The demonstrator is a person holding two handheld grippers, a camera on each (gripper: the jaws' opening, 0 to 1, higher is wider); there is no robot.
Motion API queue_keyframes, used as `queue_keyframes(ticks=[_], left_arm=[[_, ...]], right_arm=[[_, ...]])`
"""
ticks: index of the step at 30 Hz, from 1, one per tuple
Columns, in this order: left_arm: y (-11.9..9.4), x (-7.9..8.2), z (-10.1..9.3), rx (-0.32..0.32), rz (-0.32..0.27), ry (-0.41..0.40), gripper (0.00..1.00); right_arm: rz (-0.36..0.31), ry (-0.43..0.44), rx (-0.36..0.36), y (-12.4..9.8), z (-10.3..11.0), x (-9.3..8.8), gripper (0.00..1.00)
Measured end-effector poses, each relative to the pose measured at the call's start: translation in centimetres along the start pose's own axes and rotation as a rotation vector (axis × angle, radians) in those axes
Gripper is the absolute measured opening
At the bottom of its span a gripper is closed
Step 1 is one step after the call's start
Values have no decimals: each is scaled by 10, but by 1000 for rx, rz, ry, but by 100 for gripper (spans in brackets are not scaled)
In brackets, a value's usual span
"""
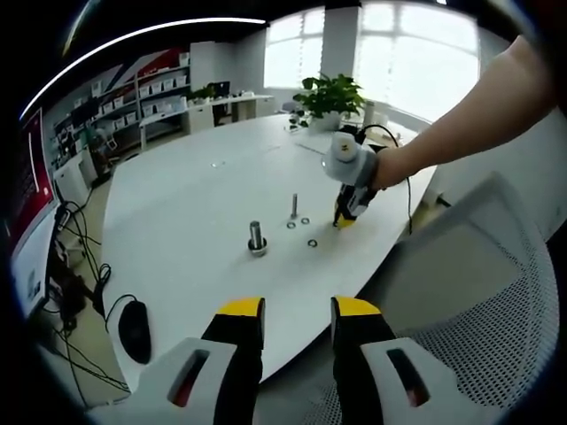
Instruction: Place the washer onto the threaded stud by aligning its center hole with the stud, sliding it down to the base, and recovering from edge contact or off-axis alignment until the washer reaches the visible bottom stop.
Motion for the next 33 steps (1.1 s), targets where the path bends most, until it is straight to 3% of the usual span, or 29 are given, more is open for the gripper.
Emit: queue_keyframes(ticks=[5, 20, 33], left_arm=[[0, 0, 0, 2, -1, -5, 28], [0, 0, 1, 6, 1, 0, 28], [0, 0, 1, -3, -3, -7, 28]], right_arm=[[-31, 14, -4, -9, -3, 8, 13], [-154, -46, -55, -47, -17, 55, 13], [-188, -83, -103, -59, -23, 69, 14]])
Point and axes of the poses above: the point that each gripper's makers call its tool centre point, and the gripper's own axes: y roughly forward along the fingers, z roughly to its left, x roughly out of its top, the point moved 6 cm from there along -y, roughly backward along the fingers, and after that the axes turned 9 degrees about z, right-handed, at the moved point
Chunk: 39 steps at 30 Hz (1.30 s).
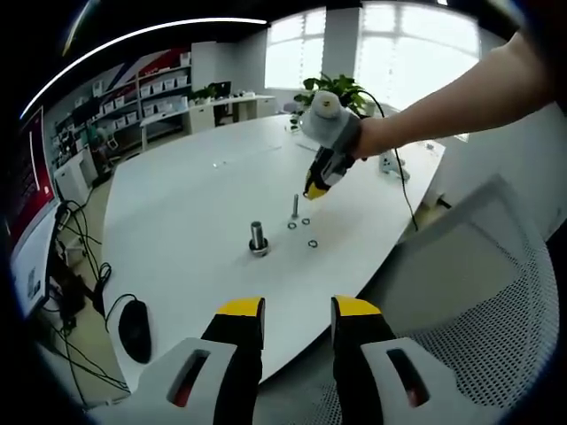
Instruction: Place the washer onto the threaded stud by aligning its center hole with the stud, sliding it down to the base, and recovering from edge contact or off-axis alignment until the washer reaches the visible bottom stop.
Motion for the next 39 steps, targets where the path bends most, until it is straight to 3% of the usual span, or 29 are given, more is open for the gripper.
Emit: queue_keyframes(ticks=[7, 39], left_arm=[[0, 0, -1, -6, 1, 1, 28], [0, -1, 1, -6, -4, -8, 28]], right_arm=[[-8, -4, 3, 1, -2, 9, 14], [33, -12, 2, 18, -1, 14, 14]])
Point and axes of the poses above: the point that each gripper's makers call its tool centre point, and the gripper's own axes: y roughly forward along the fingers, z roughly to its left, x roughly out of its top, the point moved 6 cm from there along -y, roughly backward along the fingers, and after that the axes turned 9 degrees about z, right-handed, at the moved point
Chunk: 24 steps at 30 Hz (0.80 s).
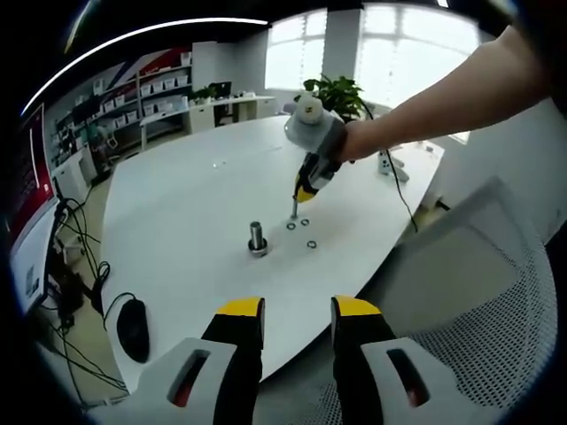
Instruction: Place the washer onto the threaded stud by aligning its center hole with the stud, sliding it down to the base, and recovering from edge contact or off-axis alignment until the washer reaches the visible bottom stop.
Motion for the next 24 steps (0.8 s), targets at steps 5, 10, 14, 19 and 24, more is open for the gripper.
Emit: queue_keyframes(ticks=[5, 10, 14, 19, 24], left_arm=[[0, 0, 0, 0, 2, 3, 28], [1, -1, 0, -1, 7, 0, 28], [1, -1, 0, -2, 9, 1, 28], [1, -1, 0, -2, 11, -1, 28], [1, -2, 0, 0, 15, -3, 28]], right_arm=[[15, 6, 14, 8, -2, 1, 14], [30, 8, 25, 14, -3, 1, 14], [42, 14, 36, 19, 0, 1, 14], [56, 26, 47, 28, 1, -3, 14], [61, 41, 56, 35, 2, -6, 14]])
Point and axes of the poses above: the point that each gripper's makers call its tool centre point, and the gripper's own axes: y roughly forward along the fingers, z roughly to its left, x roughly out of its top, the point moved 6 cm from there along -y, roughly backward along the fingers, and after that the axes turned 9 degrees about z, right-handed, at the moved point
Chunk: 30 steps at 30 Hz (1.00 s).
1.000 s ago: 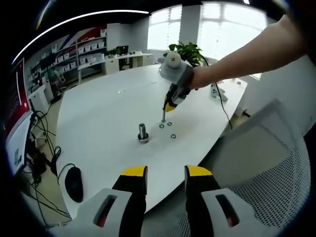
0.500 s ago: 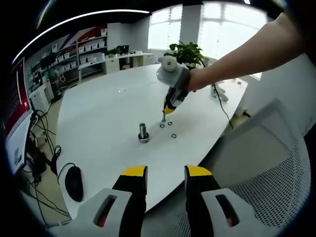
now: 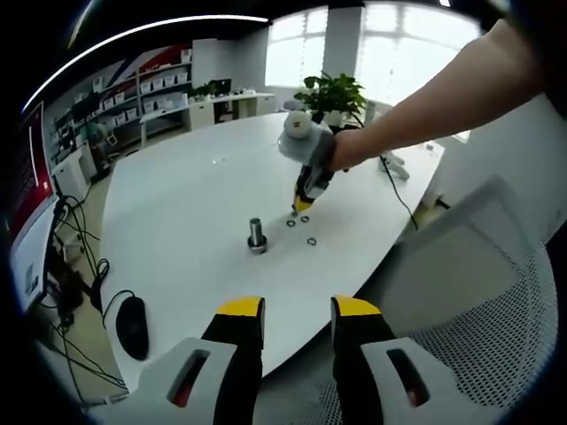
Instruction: Place the washer onto the threaded stud by aligning its center hole with the stud, sliding it down to the base, and recovering from edge contact or off-axis alignment until the washer reaches the visible bottom stop.
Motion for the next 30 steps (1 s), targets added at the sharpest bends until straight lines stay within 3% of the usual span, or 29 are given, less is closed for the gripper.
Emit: queue_keyframes(ticks=[16, 30], left_arm=[[0, -1, 1, 10, 7, 0, 28], [1, -1, 1, 13, 13, 4, 28]], right_arm=[[13, 39, 28, 10, 6, -5, 15], [2, 38, 24, 3, 6, -16, 18]])
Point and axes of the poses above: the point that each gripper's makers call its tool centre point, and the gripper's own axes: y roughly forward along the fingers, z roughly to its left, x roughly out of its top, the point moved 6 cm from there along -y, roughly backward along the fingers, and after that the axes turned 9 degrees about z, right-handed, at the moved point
